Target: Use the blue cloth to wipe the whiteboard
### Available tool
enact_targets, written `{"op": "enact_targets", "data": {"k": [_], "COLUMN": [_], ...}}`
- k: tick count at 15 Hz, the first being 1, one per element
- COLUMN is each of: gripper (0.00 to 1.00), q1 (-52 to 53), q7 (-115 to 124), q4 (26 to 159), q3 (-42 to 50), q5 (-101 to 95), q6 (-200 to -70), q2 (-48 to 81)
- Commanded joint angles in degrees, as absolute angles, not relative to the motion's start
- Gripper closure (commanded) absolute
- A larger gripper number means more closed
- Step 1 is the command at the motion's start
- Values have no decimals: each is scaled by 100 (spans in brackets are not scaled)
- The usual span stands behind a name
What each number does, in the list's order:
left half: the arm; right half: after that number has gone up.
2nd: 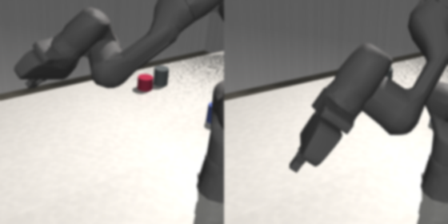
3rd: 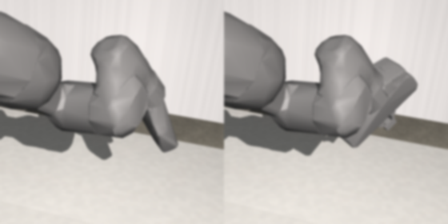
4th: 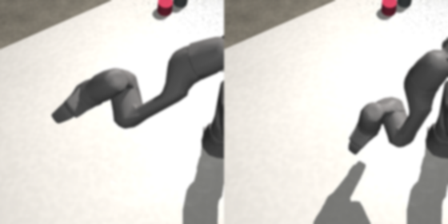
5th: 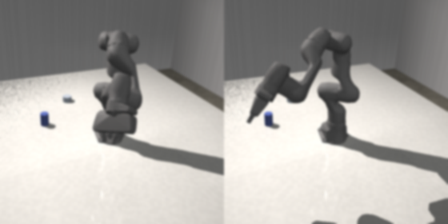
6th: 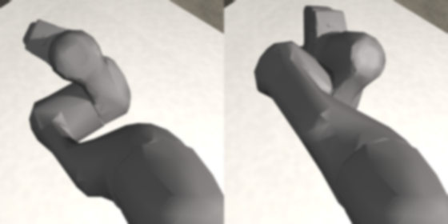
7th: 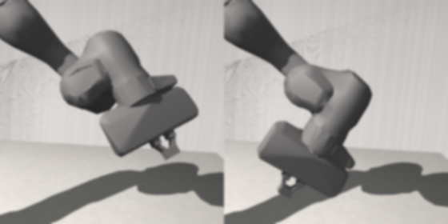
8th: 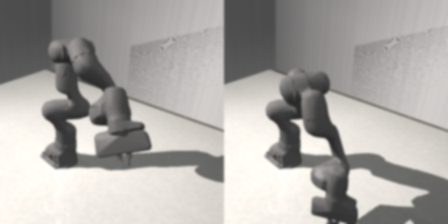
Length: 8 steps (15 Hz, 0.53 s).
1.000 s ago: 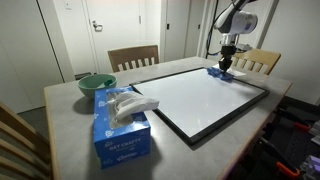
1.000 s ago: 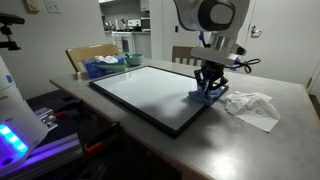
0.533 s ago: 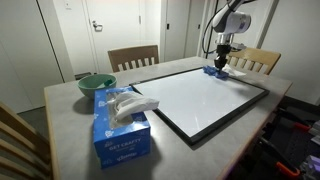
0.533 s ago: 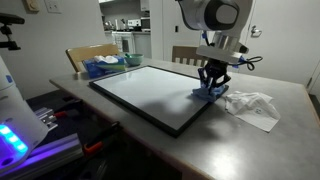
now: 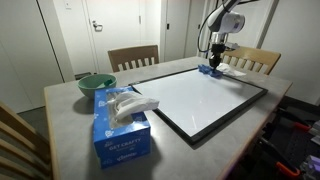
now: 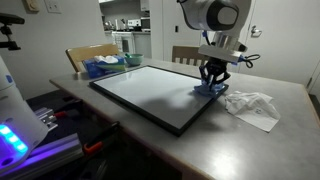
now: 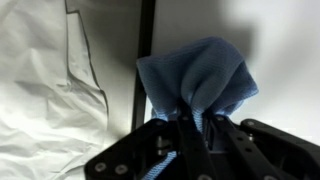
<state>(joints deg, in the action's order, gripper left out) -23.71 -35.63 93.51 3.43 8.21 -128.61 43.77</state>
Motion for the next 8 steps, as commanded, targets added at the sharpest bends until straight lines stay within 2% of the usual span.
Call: {"op": "enact_targets", "data": {"k": [1,8], "gripper": [97,97], "q1": [-2356,-2231], "q7": [-3498,-3370], "q4": [8992,9141], "q3": [227,88], "q5": [743,796], "q6": [-12705,-12621], "q2": [4634,4521]}}
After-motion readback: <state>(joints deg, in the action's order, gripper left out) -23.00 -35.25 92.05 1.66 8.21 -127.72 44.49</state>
